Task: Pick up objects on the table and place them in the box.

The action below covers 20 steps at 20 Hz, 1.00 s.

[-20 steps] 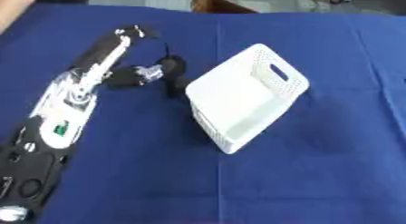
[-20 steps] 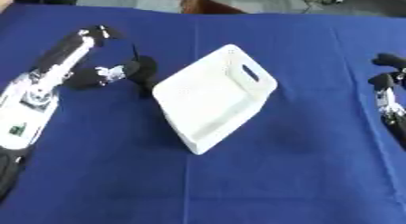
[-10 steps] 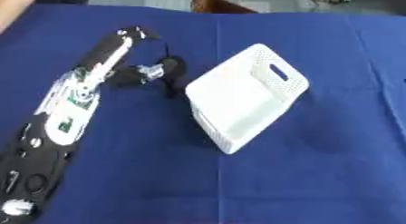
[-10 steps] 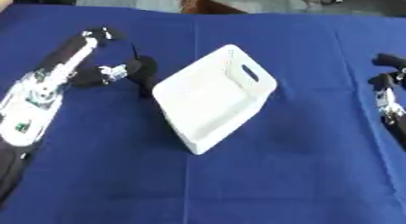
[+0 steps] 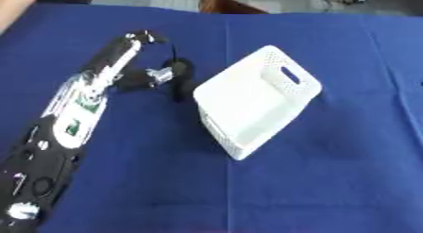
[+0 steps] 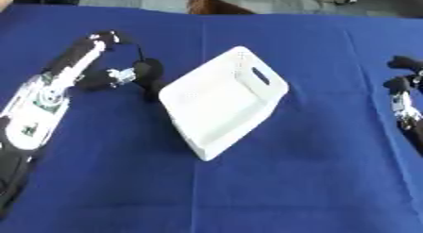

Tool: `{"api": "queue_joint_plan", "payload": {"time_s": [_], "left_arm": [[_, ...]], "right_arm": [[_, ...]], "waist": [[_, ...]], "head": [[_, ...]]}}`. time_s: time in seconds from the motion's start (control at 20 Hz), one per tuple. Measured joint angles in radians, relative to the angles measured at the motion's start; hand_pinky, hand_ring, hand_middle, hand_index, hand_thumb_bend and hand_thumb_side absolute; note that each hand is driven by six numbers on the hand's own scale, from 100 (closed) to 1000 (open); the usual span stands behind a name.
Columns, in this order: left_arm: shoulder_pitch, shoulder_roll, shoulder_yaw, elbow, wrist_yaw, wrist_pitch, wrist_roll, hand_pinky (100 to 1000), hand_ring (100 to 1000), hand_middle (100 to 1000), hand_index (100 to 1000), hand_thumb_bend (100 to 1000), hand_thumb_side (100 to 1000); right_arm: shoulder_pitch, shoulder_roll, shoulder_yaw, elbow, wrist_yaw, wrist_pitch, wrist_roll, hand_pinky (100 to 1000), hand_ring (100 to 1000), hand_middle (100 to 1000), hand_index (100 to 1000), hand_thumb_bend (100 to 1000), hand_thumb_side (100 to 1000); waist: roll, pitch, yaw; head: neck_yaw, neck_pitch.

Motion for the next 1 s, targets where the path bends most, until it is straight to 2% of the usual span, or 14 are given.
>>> {"api": "queue_joint_plan", "payload": {"time_s": [1.0], "left_arm": [[-0.037, -0.011, -0.004, 0.074, -0.026, -0.016, -0.001, 795, 845, 812, 857, 595, 883]], "right_arm": [[-0.008, 0.0, 0.0, 0.0, -0.001, 0.0, 0.0, 740, 632, 771, 891, 100, 863]], "waist": [[-0.001, 0.003, -0.006]], "head": [[0.001, 0.0]]}}
